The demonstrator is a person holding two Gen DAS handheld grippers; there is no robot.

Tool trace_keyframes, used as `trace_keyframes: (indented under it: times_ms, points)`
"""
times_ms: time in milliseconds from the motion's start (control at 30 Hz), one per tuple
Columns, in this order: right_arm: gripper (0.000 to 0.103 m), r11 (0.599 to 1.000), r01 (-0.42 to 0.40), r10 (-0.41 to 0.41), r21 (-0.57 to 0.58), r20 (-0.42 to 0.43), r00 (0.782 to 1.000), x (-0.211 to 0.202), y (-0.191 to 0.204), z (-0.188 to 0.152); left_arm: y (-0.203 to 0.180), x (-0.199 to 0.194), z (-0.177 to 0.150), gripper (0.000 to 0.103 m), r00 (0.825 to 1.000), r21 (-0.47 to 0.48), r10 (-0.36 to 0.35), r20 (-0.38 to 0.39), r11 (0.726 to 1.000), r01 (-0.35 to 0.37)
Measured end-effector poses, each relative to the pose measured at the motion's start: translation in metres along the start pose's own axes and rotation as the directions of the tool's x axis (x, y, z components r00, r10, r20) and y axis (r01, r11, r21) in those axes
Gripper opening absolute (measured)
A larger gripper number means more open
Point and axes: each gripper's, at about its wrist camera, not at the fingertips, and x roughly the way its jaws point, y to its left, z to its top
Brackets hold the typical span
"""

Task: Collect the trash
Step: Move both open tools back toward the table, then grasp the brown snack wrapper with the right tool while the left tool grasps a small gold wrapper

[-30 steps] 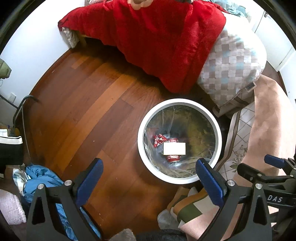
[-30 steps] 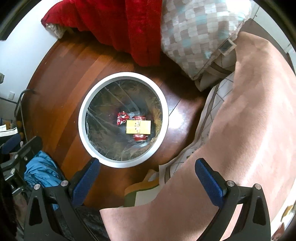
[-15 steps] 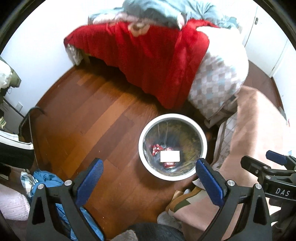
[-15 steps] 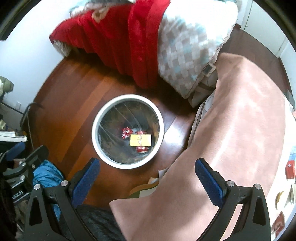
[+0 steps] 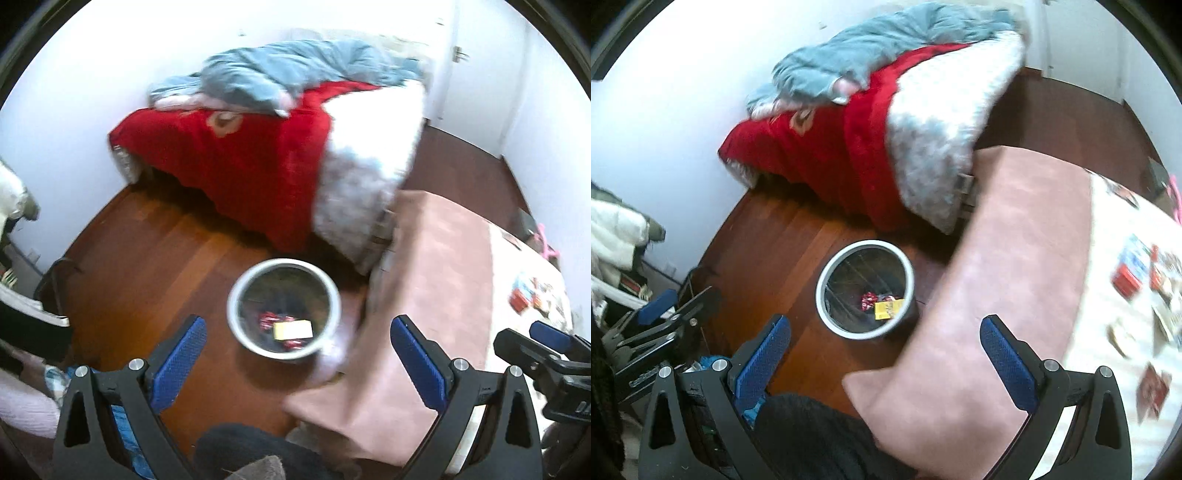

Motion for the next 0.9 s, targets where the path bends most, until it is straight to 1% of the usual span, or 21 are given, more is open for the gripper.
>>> trace_keyframes:
  times_ms: [33, 100, 200, 300, 333, 400, 467, 500, 567, 600, 633, 667, 733, 767, 833, 900]
  points:
    - [0.103, 1.000, 0.007, -0.007, 0.019, 0.002, 1.000, -0.010, -0.012, -0.005, -0.013, 0.002, -0.004, 0.102, 1.000, 0.013, -0.014, -0.008, 1.000, 0.014]
    - [0.103, 0.998, 0.030, -0.031, 0.060, 0.005, 1.000, -0.027, -0.041, -0.018, -0.049, 0.014, -0.015, 0.102, 0.997, 0.055, -0.053, -0.049, 0.997, 0.055]
    - [0.103, 0.986, 0.099, -0.099, 0.131, -0.006, 0.995, -0.048, -0.097, -0.039, -0.104, 0.040, -0.033, 0.102, 0.989, 0.115, -0.093, -0.113, 0.988, 0.106]
    - [0.103, 0.954, 0.199, -0.193, 0.225, -0.049, 0.980, -0.064, -0.170, -0.059, -0.156, 0.069, -0.049, 0.102, 0.979, 0.171, -0.100, -0.178, 0.976, 0.131]
    - [0.103, 0.946, 0.216, -0.207, 0.243, -0.063, 0.976, -0.066, -0.187, -0.064, -0.174, 0.075, -0.056, 0.102, 0.975, 0.185, -0.100, -0.198, 0.973, 0.137]
    - [0.103, 0.918, 0.292, -0.270, 0.269, -0.116, 0.956, -0.065, -0.235, -0.077, -0.205, 0.088, -0.067, 0.102, 0.968, 0.213, -0.094, -0.232, 0.966, 0.145]
    - [0.103, 0.902, 0.334, -0.302, 0.274, -0.154, 0.941, -0.060, -0.269, -0.084, -0.231, 0.099, -0.075, 0.102, 0.962, 0.242, -0.085, -0.260, 0.959, 0.150]
    - [0.103, 0.896, 0.350, -0.310, 0.274, -0.181, 0.933, -0.054, -0.287, -0.088, -0.240, 0.103, -0.078, 0.102, 0.960, 0.254, -0.083, -0.269, 0.955, 0.153]
    - [0.101, 0.895, 0.349, -0.293, 0.279, -0.224, 0.930, -0.039, -0.316, -0.094, -0.256, 0.108, -0.082, 0.102, 0.956, 0.277, -0.077, -0.283, 0.948, 0.159]
    - [0.095, 0.897, 0.346, -0.285, 0.275, -0.236, 0.929, -0.032, -0.323, -0.096, -0.262, 0.110, -0.083, 0.102, 0.955, 0.286, -0.077, -0.288, 0.944, 0.163]
    - [0.085, 0.899, 0.345, -0.281, 0.271, -0.247, 0.927, -0.026, -0.331, -0.098, -0.266, 0.111, -0.083, 0.102, 0.954, 0.290, -0.078, -0.290, 0.943, 0.165]
    - [0.079, 0.898, 0.345, -0.277, 0.272, -0.258, 0.926, -0.020, -0.336, -0.099, -0.272, 0.113, -0.082, 0.102, 0.952, 0.293, -0.081, -0.294, 0.941, 0.171]
    - [0.050, 0.902, 0.333, -0.263, 0.276, -0.261, 0.929, -0.012, -0.345, -0.102, -0.281, 0.118, -0.077, 0.102, 0.946, 0.286, -0.103, -0.309, 0.938, 0.195]
    - [0.044, 0.902, 0.327, -0.258, 0.282, -0.255, 0.932, -0.011, -0.348, -0.102, -0.286, 0.123, -0.073, 0.102, 0.937, 0.272, -0.126, -0.326, 0.937, 0.221]
    - [0.040, 0.897, 0.297, -0.233, 0.327, -0.222, 0.947, -0.017, -0.359, -0.105, -0.298, 0.127, -0.066, 0.102, 0.930, 0.273, -0.156, -0.333, 0.928, 0.254]
    - [0.038, 0.887, 0.263, -0.206, 0.380, -0.183, 0.961, -0.025, -0.369, -0.106, -0.305, 0.129, -0.059, 0.102, 0.923, 0.277, -0.180, -0.340, 0.919, 0.282]
